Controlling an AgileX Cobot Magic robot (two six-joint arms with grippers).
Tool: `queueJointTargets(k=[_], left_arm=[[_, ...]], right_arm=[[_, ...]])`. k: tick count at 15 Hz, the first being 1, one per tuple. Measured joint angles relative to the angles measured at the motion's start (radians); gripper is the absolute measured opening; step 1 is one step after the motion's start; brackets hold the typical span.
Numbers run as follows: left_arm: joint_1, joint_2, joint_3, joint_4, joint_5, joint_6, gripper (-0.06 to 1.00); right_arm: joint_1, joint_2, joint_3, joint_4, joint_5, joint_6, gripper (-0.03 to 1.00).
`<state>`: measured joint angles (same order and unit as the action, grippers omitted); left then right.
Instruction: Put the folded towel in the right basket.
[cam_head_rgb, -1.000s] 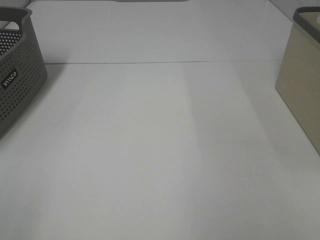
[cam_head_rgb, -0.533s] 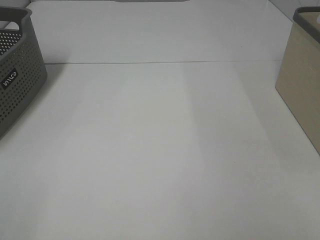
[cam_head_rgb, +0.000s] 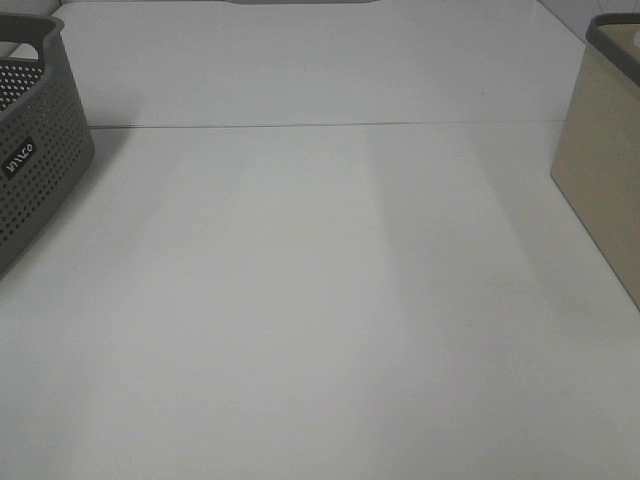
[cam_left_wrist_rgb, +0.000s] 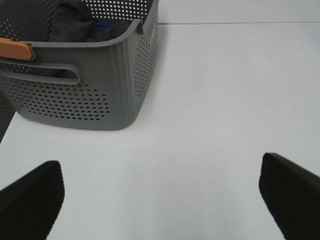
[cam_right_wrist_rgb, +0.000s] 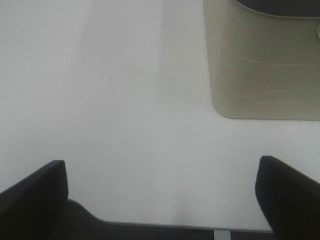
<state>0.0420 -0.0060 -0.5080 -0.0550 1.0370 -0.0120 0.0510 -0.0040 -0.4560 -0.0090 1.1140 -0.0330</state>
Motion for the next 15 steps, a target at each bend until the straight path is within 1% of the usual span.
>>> queueJointTargets(k=[2, 4, 5, 15], left_arm=[[0.000, 0.000, 0.000, 0.000, 0.000, 0.000, 0.99], [0.000, 0.000, 0.000, 0.000, 0.000, 0.000, 0.99], [0.000, 0.000, 0.000, 0.000, 0.000, 0.000, 0.99], [0.000, 0.000, 0.000, 0.000, 0.000, 0.000, 0.99]], right_arm=[[-0.009, 0.000, 0.000, 0.002, -0.004, 0.000, 0.98], [-0.056, 0.000, 0.000, 0.004, -0.007, 0.000, 0.98], [-0.064, 0.000, 0.000, 0.004, -0.008, 0.000, 0.98], [-0.066, 0.000, 0.000, 0.004, -0.009, 0.000, 0.98]])
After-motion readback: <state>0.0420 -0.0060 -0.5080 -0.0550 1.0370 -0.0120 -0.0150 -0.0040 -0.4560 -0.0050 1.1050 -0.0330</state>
